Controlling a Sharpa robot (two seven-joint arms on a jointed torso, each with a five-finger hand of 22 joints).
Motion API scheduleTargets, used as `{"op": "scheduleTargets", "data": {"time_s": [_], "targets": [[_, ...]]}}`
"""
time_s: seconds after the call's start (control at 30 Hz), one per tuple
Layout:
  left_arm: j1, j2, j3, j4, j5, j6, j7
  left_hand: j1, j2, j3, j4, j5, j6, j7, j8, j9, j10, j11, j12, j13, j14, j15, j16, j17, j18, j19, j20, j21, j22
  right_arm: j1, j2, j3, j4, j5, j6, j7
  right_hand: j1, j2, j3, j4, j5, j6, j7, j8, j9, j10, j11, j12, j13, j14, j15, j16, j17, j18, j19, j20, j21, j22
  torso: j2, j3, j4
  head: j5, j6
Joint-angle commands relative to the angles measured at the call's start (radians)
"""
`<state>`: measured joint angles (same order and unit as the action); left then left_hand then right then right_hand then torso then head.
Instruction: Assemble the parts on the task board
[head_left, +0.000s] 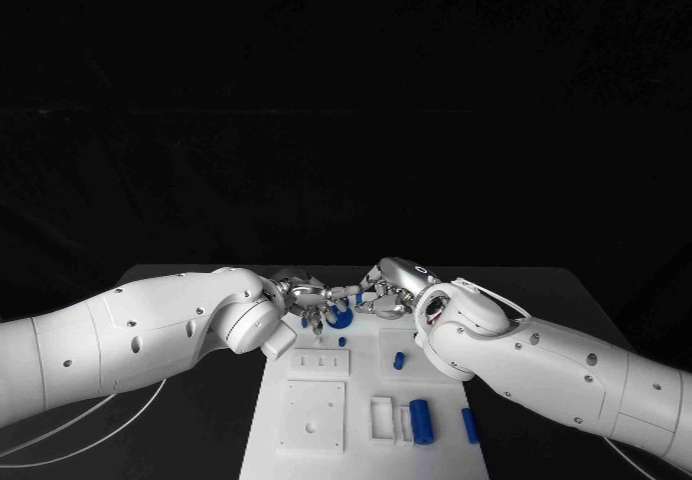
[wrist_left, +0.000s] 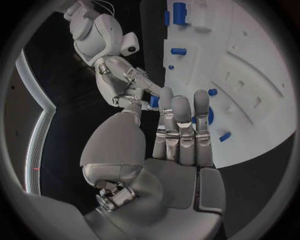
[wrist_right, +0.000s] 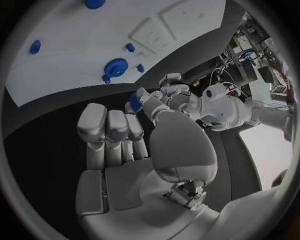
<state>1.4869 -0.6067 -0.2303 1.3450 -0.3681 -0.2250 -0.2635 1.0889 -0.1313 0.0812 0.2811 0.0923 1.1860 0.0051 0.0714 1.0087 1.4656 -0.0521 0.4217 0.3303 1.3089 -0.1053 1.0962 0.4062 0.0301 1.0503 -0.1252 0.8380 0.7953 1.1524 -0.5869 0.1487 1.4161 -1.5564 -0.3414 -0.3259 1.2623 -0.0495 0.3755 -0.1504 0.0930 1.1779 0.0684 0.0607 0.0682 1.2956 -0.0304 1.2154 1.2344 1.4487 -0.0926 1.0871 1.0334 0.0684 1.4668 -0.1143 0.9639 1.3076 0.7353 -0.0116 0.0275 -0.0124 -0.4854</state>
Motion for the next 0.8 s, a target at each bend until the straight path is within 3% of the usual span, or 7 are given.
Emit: {"op": "scheduleTargets", "data": {"time_s": [0.03, 0.4, 0.63, 0.8], "targets": [[0.002, 0.004, 0.001, 0.003, -0.049, -0.007, -0.014, -0.014, -0.005, 0.003, 0.005, 0.002, -0.004, -0.005, -0.003, 0.037, 0.001, -0.009, 0.01, 0.006, -0.009, -0.001, 0.01, -0.005, -0.01, -0.006, 0.001, 0.0, 0.006, 0.001, 0.003, -0.001, 0.01, -0.021, 0.019, -0.004, 0.002, -0.01, 0.002, 0.005, 0.007, 0.104, -0.024, 0.003, 0.001, -0.002, -0.007, 0.001, 0.002, -0.001, -0.005, -0.007, -0.001, -0.006, 0.048, -0.005, -0.002, 0.12, 0.001, 0.0012, 0.0019, 0.001, -0.001], [0.002, 0.004, 0.001, 0.005, -0.08, -0.017, -0.024, -0.018, -0.009, 0.003, 0.006, 0.0, -0.017, -0.001, -0.004, 0.049, -0.015, -0.005, 0.015, 0.008, -0.02, 0.003, 0.013, -0.015, -0.01, -0.014, 0.005, -0.005, 0.012, 0.001, 0.005, -0.007, 0.034, -0.01, 0.028, 0.005, 0.002, -0.008, 0.002, 0.005, 0.011, 0.103, -0.024, 0.003, 0.001, -0.003, -0.006, 0.0, 0.002, -0.001, -0.005, -0.006, -0.001, -0.006, 0.049, -0.005, -0.003, 0.12, 0.002, 0.0002, 0.0002, 0.002, -0.001], [0.002, 0.006, 0.001, 0.005, -0.097, -0.014, -0.033, -0.015, -0.006, 0.002, 0.006, -0.003, -0.019, 0.002, -0.003, 0.012, -0.022, -0.002, 0.018, 0.004, -0.028, 0.006, 0.018, -0.025, -0.01, -0.02, 0.008, -0.011, 0.022, 0.001, 0.005, -0.008, 0.041, -0.008, 0.029, 0.007, 0.002, -0.008, 0.002, 0.005, 0.011, 0.103, -0.024, 0.003, 0.001, -0.003, -0.006, 0.0, 0.002, -0.001, -0.005, -0.006, -0.001, -0.006, 0.049, -0.005, -0.003, 0.12, 0.001, -0.0007, 0.0016, 0.003, -0.004], [0.002, 0.005, 0.001, 0.004, -0.075, 0.0, -0.042, -0.01, -0.013, 0.0, 0.005, -0.012, -0.019, 0.003, -0.003, -0.004, -0.022, -0.002, 0.021, 0.004, -0.028, 0.006, 0.023, -0.027, -0.01, -0.02, 0.008, -0.013, 0.025, 0.001, 0.006, -0.008, 0.044, -0.004, 0.027, 0.008, 0.0, -0.005, 0.001, 0.006, 0.002, 0.1, -0.024, 0.003, 0.001, -0.005, -0.006, -0.003, 0.0, -0.001, -0.005, -0.009, -0.003, -0.005, 0.048, -0.004, -0.007, 0.119, 0.003, 0.0007, -0.0001, 0.005, -0.001]]}}
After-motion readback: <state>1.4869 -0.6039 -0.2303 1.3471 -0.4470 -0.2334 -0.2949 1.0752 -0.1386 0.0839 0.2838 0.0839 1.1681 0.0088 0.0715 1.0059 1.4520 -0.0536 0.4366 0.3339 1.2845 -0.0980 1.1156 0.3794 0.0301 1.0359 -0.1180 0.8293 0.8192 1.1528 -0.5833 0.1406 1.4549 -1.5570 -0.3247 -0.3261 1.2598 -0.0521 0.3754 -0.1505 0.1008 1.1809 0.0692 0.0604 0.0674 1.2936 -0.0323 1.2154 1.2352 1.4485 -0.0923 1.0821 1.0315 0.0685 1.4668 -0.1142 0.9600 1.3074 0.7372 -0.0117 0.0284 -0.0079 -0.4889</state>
